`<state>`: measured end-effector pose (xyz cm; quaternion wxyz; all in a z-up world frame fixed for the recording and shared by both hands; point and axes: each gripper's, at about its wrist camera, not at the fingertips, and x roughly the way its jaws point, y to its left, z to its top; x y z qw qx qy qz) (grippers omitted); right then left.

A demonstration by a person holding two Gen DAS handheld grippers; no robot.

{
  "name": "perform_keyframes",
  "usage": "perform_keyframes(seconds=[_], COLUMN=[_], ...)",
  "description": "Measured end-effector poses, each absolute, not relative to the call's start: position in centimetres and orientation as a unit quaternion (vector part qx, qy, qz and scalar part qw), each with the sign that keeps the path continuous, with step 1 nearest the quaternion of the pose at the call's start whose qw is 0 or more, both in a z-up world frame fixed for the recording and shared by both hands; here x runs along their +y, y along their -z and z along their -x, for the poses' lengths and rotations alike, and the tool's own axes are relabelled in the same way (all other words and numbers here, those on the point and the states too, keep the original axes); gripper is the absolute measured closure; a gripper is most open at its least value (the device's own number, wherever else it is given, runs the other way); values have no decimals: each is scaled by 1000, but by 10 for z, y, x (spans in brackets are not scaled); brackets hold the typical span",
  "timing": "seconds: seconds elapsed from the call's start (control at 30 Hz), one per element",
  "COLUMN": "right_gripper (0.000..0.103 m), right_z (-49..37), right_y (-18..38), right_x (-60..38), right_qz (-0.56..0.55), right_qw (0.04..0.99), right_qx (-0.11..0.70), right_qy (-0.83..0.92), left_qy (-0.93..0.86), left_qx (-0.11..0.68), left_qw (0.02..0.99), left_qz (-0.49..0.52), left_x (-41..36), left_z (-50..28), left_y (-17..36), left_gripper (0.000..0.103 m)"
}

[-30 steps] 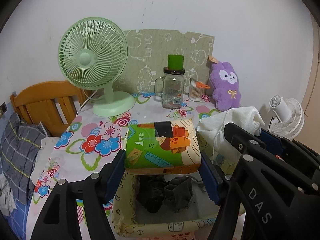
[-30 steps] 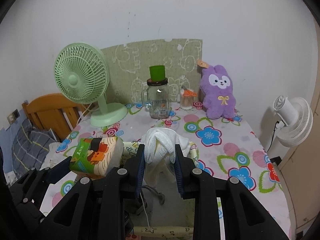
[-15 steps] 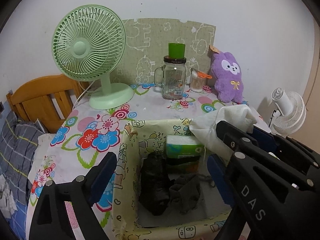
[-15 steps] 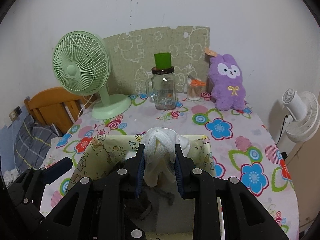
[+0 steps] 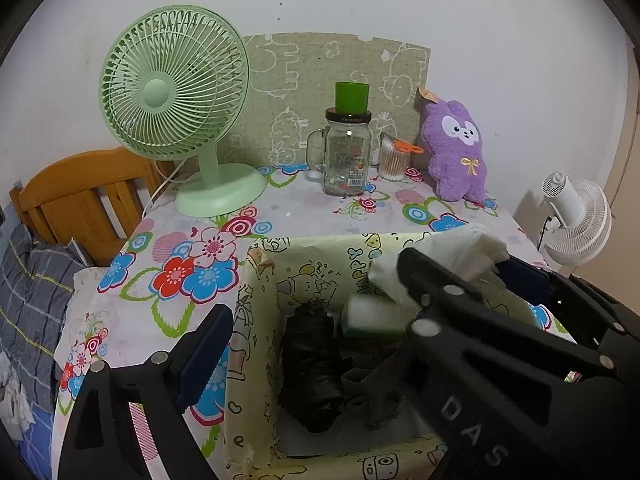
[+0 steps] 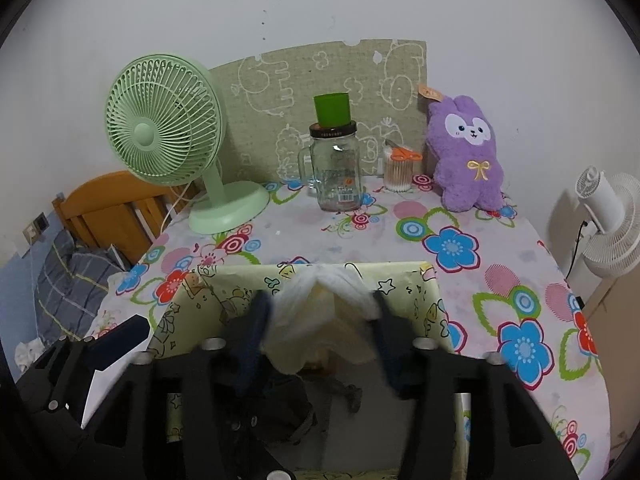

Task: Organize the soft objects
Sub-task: 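Lower the green tissue pack into the box with the left tool while the right tool drops the white cloth, then withdraw both open tools up and back from the fabric box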

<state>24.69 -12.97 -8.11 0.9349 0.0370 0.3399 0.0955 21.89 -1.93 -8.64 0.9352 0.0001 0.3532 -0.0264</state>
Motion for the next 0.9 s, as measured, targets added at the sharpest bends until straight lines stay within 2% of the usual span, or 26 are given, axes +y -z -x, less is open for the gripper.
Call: perform_keyframes(seconds=[0.27,0.9], right_gripper=[16,11], right_z=[-237,-186], right_y=[73,35], right_x=[-132,-137], right_qz=[-35,-27], right_qw=[938,952], right_qx=[333,294], right_qy=[-93,-84], left_qy=[27,31], left_qx=[343,301], left_qw=[939,953], left_qz=[-4,-4], left_x=[-22,-26], left_z=[-211,-165], left_y=[80,48], left_gripper=[6,1])
